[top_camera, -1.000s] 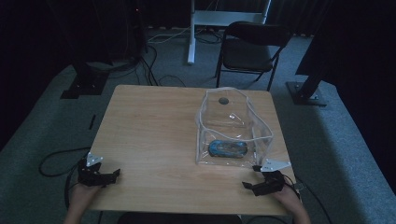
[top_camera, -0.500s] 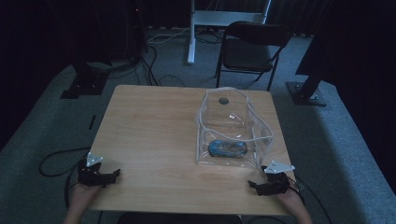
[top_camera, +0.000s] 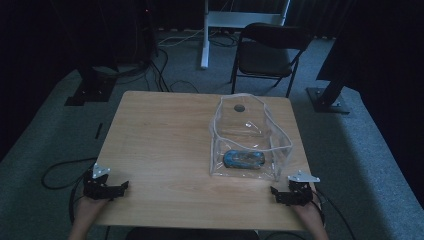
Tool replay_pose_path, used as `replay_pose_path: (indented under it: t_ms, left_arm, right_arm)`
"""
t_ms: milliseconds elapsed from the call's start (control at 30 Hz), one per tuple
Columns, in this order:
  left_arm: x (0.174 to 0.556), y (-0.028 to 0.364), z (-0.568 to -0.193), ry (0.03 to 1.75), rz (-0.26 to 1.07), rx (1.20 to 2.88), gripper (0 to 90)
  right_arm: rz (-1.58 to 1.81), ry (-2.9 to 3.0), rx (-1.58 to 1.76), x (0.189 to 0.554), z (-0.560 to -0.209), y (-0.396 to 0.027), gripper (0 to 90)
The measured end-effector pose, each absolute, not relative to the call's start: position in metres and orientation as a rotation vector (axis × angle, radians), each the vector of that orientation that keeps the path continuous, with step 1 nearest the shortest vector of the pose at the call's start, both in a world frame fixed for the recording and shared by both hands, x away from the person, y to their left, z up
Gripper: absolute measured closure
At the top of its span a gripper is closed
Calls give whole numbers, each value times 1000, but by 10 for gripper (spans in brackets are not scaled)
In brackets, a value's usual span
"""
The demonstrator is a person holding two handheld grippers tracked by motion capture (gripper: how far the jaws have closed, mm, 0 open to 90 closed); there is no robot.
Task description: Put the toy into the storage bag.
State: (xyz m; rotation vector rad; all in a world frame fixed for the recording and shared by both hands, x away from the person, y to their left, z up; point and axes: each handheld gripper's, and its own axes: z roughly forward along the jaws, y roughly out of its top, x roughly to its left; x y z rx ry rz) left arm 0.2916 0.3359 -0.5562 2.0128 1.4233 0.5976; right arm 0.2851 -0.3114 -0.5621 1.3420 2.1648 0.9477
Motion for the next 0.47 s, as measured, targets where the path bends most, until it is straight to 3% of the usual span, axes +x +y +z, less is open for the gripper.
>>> replay_pose_path:
  t_ms: [467]
  left_arm:
    - [292, 336, -556, 1423, 597, 2012, 3]
  right_arm:
    - [919, 2100, 1418, 288, -562, -304, 107]
